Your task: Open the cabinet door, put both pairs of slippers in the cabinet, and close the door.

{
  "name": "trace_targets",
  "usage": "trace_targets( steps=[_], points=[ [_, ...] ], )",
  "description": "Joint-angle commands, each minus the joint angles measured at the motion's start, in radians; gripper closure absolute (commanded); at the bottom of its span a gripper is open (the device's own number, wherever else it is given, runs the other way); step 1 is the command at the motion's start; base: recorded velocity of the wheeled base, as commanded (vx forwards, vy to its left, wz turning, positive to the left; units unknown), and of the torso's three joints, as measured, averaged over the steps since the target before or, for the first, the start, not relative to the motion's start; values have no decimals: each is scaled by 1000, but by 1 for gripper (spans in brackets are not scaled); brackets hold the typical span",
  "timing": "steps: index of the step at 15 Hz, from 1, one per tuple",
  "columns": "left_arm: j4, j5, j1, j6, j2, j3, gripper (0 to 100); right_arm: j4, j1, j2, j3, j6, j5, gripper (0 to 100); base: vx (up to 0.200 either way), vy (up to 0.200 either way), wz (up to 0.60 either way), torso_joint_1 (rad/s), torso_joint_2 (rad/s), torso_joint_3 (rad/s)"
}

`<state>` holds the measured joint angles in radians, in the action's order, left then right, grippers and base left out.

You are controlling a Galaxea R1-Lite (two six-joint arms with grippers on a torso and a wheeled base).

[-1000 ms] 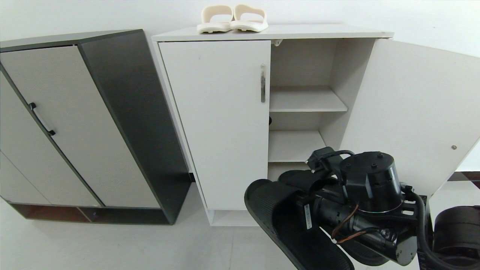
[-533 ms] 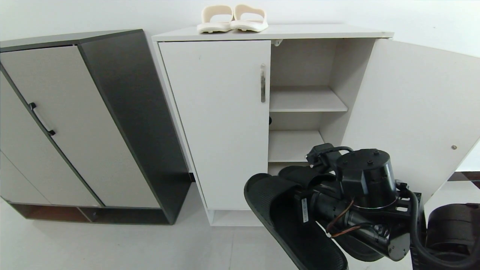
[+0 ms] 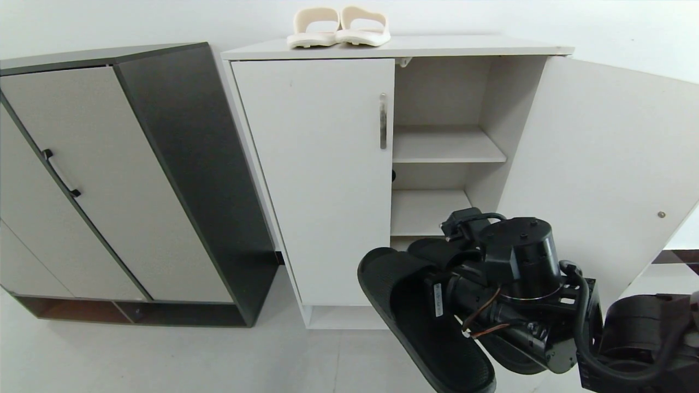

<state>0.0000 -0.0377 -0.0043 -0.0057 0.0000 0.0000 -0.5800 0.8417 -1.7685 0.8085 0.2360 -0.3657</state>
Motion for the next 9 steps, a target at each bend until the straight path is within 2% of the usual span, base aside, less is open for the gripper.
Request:
trace_targets(
  steps=[1, 8, 9],
  points=[
    [0, -1, 0, 0, 2, 0, 100, 0, 0, -8, 1, 0, 1, 100, 0, -200, 0, -2, -7, -2],
    [0, 1, 0, 0, 2, 0, 100, -1, -3, -46, 1, 0, -22, 100, 0, -200, 0, 3, 5, 1],
    [0, 1, 0, -2, 2, 0, 100, -1, -3, -57, 6, 2, -25, 100, 0, 0, 0, 0, 0, 0]
  ],
)
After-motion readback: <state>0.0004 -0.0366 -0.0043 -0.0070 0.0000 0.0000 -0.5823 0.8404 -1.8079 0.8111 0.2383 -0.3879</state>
